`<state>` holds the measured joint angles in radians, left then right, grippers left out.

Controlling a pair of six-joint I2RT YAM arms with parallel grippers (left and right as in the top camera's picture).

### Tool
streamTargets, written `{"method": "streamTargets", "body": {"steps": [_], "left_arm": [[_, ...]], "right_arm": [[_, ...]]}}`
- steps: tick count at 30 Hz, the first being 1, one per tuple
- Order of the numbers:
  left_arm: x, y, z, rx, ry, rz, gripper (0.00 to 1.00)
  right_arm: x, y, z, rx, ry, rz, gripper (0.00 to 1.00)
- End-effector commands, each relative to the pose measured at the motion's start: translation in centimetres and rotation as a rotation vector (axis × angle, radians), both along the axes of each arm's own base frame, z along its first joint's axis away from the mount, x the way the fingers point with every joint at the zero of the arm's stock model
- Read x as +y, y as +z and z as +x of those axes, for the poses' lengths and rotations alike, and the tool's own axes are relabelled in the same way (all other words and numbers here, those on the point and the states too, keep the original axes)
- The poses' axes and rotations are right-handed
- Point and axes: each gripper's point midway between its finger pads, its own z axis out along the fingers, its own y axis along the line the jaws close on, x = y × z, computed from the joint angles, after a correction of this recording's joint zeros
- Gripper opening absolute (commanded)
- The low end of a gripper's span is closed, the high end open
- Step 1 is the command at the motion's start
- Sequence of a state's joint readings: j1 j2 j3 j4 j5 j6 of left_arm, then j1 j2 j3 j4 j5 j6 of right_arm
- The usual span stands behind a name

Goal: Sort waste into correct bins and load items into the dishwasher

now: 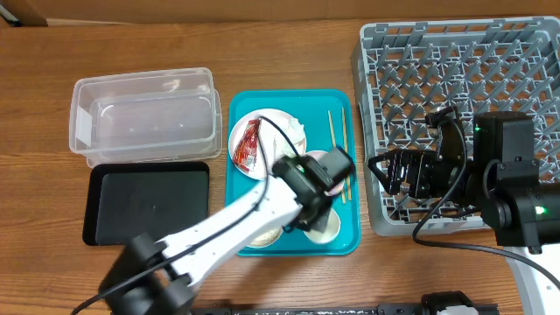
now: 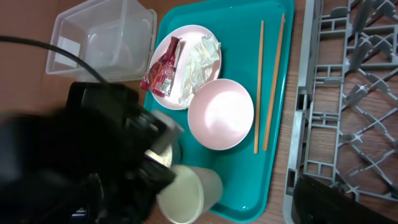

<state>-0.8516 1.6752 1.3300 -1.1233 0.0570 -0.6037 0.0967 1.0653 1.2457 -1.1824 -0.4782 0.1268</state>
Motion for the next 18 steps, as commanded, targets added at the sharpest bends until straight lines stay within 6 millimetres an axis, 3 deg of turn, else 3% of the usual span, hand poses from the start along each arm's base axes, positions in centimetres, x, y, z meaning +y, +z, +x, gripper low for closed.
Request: {"method": "streamTargets", "body": {"steps": [1,5,11,15,18], "left_arm": [[0.6,7.2,2.2,-0.07,0.061,-0.205,0.04],[1.4,12.3,3.2,-0.022,0.059,-0.525,0.04],[2.9,20.3,3.7,0.052,-0.078,-1.103,0.04],[3.4,23.3,3.1,0.054,-0.151,-1.292,0.04],[3.3,24.1,2.6,0.065,-0.178,-1.342,0.04]], "right_arm": [[-0.1,1.2,0.1,-0.038,-0.006,0.0,1.0],[1.0,2.0,-0.2,-0.047,0.04,0.061,1.0],[5.0,5.9,-1.7,-0.165,0.302,0.281,0.97],[8.0,9.9,-4.3,-0.29,0.557,0.465,0.93],[9.6,11.1,-5.5,-0.345,0.666,0.5,0.94]]}}
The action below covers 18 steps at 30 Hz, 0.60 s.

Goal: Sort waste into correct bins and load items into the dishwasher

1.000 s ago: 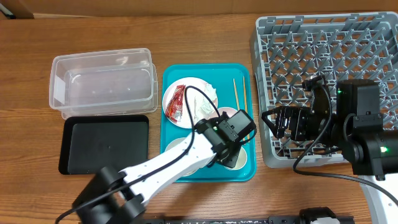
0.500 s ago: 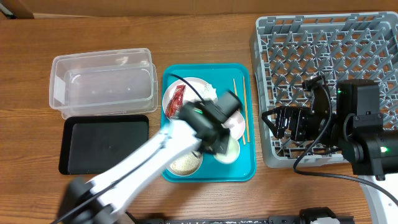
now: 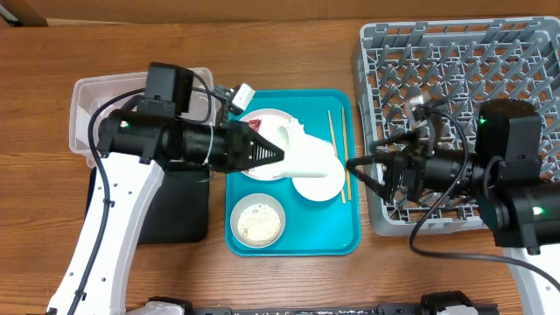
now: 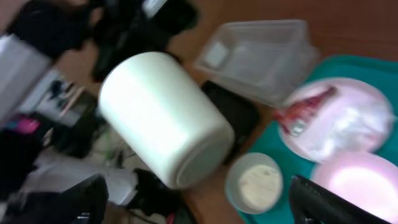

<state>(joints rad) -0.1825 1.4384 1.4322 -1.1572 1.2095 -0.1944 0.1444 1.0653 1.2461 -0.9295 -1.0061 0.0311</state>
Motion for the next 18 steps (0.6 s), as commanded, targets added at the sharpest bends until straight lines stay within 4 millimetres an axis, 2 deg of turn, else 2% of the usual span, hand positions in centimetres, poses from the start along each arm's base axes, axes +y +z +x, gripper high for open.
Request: {"method": "streamTargets", "body": {"steps": [1,4,9,12,17,18], "left_arm": [[-0.7,3.9,-1.9,-0.057,-0.124,-0.237,0.04],[-0.7,4.5,-2.2,-0.061,-0.139,-0.272,0.04],[-0.9,4.6,-2.4,-0.056,-0.151,-0.28,0.04],[-1.3,4.3,-2.7,-0.061,-0.161,-0.265,0.04],[-1.9,3.9,-3.2,-0.053,-0.18,-0.241,0.04],[-2.0,3.9,-3.3,-0.052,-0.185,-0.242,0.04]], "right_arm": [[2.6,3.5,-3.8,-0.103,0.235,0.118,0.94],[4.0,4.0,-4.5,-0.151,0.288,0.119,0.94],[5.2,4.3,-4.0,-0.173,0.256,0.099,0.91],[5.6,4.9,-4.0,-0.191,0.263,0.115,0.83],[5.6,5.2,-3.9,-0.209,0.263,0.121,0.83],[5.6,5.2,-3.9,-0.209,0.263,0.12,0.86]]}}
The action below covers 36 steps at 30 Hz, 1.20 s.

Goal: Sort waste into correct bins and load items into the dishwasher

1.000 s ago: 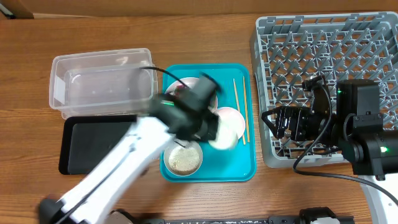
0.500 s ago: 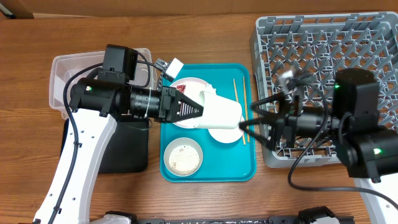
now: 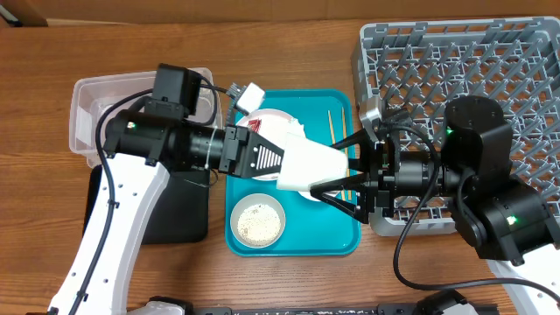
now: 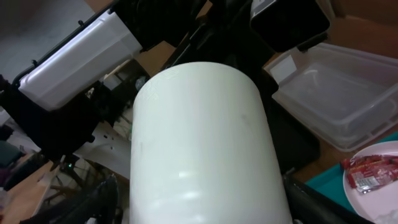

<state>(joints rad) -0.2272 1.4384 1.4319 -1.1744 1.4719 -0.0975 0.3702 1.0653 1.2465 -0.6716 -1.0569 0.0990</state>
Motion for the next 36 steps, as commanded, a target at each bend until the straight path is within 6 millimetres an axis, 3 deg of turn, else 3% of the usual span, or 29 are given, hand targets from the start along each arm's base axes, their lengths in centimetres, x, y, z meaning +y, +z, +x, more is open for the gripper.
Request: {"method": "streamTargets", "body": {"steps": [1,4,6,9,10,11,12,13,17,21,24,25,30,32,36], "left_arm": [[-0.4,-0.1,-0.4,-0.027,-0.019,0.0,0.04],[-0.5,-0.1,-0.5,-0.028,-0.021,0.004,0.04],[-0.5,-0.1,-0.4,-0.032,-0.02,0.005,0.04],[-0.5,-0.1,-0.1,-0.055,-0.017,0.0,0.06],[-0.5,-0.1,-0.1,-0.061,-0.016,0.002,0.12],[-0.5,-0.3,0.1,-0.067,-0.011,0.012,0.33],[-0.5,-0.8,0.3,-0.073,0.002,0.041,0.63],[-0.4,-1.4,0.6,-0.081,0.018,0.078,0.73],[0.6,-5.3,2.1,-0.084,0.114,0.314,0.92],[3.4,-9.8,3.6,-0.055,0.238,0.62,0.95],[4.3,-10.7,3.7,-0.042,0.262,0.691,0.95],[4.4,-10.8,3.7,-0.042,0.264,0.697,0.96],[4.4,-10.8,3.8,-0.047,0.267,0.7,0.97],[4.4,-10.8,3.8,-0.045,0.267,0.7,0.97],[4.6,-11.0,3.6,-0.039,0.267,0.715,0.98]], "right_arm": [[0.1,1.3,-0.6,-0.027,0.013,0.018,0.86],[0.1,1.3,-0.6,-0.018,0.012,0.018,0.78],[0.1,1.3,-0.6,-0.003,0.009,0.019,0.67],[0.0,1.2,-0.7,0.002,0.005,0.015,0.66],[-0.2,1.1,-0.4,0.004,-0.016,0.007,0.66],[-0.5,0.9,-0.1,0.006,-0.045,-0.004,0.66],[-0.8,0.7,0.4,0.007,-0.081,-0.017,0.66],[-1.4,0.4,1.0,0.01,-0.132,-0.036,0.66],[-5.2,-1.3,3.2,0.052,-0.382,-0.128,0.65],[-12.8,-5.3,5.7,0.194,-0.828,-0.321,0.65],[-19.5,-9.6,5.4,0.37,-1.171,-0.528,0.65],[-20.7,-10.8,4.9,0.424,-1.228,-0.584,0.65],[-21.8,-16.2,3.0,0.706,-1.235,-0.796,0.68],[-21.8,-17.9,3.0,0.794,-1.219,-0.861,0.73],[-21.7,-20.9,3.7,0.921,-1.174,-0.974,0.74]]}}
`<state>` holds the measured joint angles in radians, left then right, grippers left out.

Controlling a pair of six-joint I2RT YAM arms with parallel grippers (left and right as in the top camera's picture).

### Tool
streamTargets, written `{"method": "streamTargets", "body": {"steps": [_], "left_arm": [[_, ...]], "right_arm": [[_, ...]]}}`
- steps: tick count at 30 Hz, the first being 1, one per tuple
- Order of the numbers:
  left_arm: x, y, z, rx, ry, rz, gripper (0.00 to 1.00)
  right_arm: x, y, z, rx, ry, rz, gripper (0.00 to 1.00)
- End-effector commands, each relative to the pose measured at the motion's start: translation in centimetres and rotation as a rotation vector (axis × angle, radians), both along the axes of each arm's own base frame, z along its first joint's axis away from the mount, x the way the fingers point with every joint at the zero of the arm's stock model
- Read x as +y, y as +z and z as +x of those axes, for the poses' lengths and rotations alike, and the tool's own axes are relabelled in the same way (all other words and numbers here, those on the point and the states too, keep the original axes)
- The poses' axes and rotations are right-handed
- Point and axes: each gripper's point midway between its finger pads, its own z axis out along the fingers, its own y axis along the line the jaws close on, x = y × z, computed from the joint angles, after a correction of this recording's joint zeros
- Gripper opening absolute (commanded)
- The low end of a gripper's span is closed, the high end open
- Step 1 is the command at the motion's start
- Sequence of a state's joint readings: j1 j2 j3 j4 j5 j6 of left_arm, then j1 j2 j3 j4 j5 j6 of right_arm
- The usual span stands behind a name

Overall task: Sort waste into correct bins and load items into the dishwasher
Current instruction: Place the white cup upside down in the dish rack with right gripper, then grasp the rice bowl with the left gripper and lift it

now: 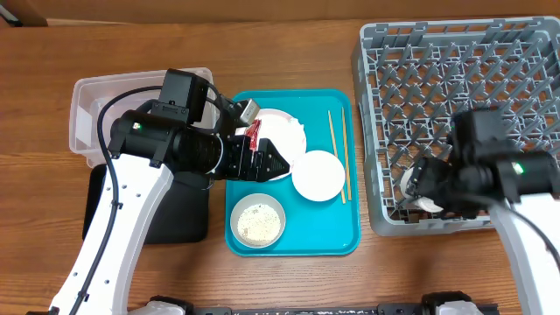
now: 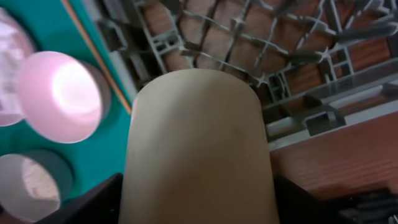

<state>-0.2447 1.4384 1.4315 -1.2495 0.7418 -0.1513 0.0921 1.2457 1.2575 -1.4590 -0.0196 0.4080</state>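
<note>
A white cup (image 2: pixel 199 149) fills the right wrist view, and my right gripper (image 2: pixel 199 208) is shut on it, with dark fingers (image 2: pixel 93 202) at both sides. From overhead the cup (image 1: pixel 418 185) is low over the front left corner of the grey dishwasher rack (image 1: pixel 455 61). My left gripper (image 1: pixel 278 166) hangs over the teal tray (image 1: pixel 302 245) beside the plate (image 1: pixel 284 131) with nothing in it; whether its jaws are open or shut is not visible. A pink bowl (image 1: pixel 318 175) and a bowl of rice-like food (image 1: pixel 256 221) sit on the tray.
The plate holds a red wrapper (image 1: pixel 254 133) and a crumpled napkin. Chopsticks (image 1: pixel 337 153) lie along the tray's right side. A clear plastic bin (image 1: pixel 144 118) stands at the left, with a black tray (image 1: pixel 144 210) in front of it.
The cup was above the tray in my left gripper, with the right's open fingers around it. It is now in the right gripper over the rack's front left corner, and the left is empty.
My left gripper was down at the cup on the front of the tray. Then it held the cup sideways above the tray, pointing toward the right arm. The right gripper's open fingers then stood around it. Now the right gripper has the cup at the rack.
</note>
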Motion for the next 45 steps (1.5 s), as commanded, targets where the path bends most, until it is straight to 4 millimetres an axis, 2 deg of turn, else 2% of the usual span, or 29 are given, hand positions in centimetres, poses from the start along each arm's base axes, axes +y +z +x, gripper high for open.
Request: {"method": "streamTargets", "body": {"steps": [1,5,10,14,18,20,22,23,25,27,31,33,39,44,45], "left_arm": [[0.5,-0.5,0.0,0.005,0.014,0.043,0.99],[1.5,-1.4,-0.4,0.026,0.029,0.11,1.0],[1.6,-1.5,-0.5,0.033,0.031,0.121,1.0],[1.5,-1.5,-0.6,0.034,0.027,0.121,0.98],[1.6,-2.2,-1.5,0.057,0.018,0.182,0.83],[2.6,-3.7,-2.0,0.098,0.08,0.318,0.76],[3.5,-5.5,-2.6,0.117,0.143,0.475,0.64],[3.7,-6.5,-2.9,0.117,0.169,0.543,0.61],[4.0,-8.4,-3.7,0.106,0.206,0.66,0.59],[3.3,-10.8,-4.7,0.083,0.211,0.726,0.59],[0.1,-15.2,-5.8,-0.002,0.152,0.715,0.56],[-0.9,-16.7,-5.9,-0.053,0.127,0.71,0.53],[-2.1,-18.8,-4.9,-0.125,0.129,0.748,0.47],[-1.7,-21.5,-4.9,-0.088,0.108,0.824,0.43],[-1.6,-22.1,-4.9,-0.08,0.099,0.836,0.38]], "right_arm": [[-0.8,-1.7,0.7,0.083,-0.051,-0.046,0.75],[0.1,-3.5,1.2,0.167,-0.036,-0.01,0.9],[0.5,-3.9,1.2,0.189,-0.023,0.009,0.98],[0.6,-2.2,2.0,0.116,-0.026,0.02,0.99],[2.0,1.6,3.4,-0.059,0.027,0.091,0.99],[3.3,4.2,4.1,-0.188,0.072,0.171,0.99],[4.3,6.9,4.5,-0.315,0.101,0.231,0.99],[4.6,8.0,4.6,-0.369,0.113,0.249,0.99],[4.9,9.9,4.6,-0.456,0.129,0.269,0.99],[4.9,11.1,4.2,-0.514,0.137,0.273,0.99],[4.8,11.8,3.5,-0.541,0.14,0.274,0.99],[4.8,11.6,3.3,-0.529,0.139,0.273,0.99],[4.8,11.2,3.3,-0.507,0.136,0.272,0.99],[4.8,11.1,3.2,-0.504,0.136,0.272,0.99],[4.8,11.1,3.2,-0.504,0.136,0.272,0.99]]}}
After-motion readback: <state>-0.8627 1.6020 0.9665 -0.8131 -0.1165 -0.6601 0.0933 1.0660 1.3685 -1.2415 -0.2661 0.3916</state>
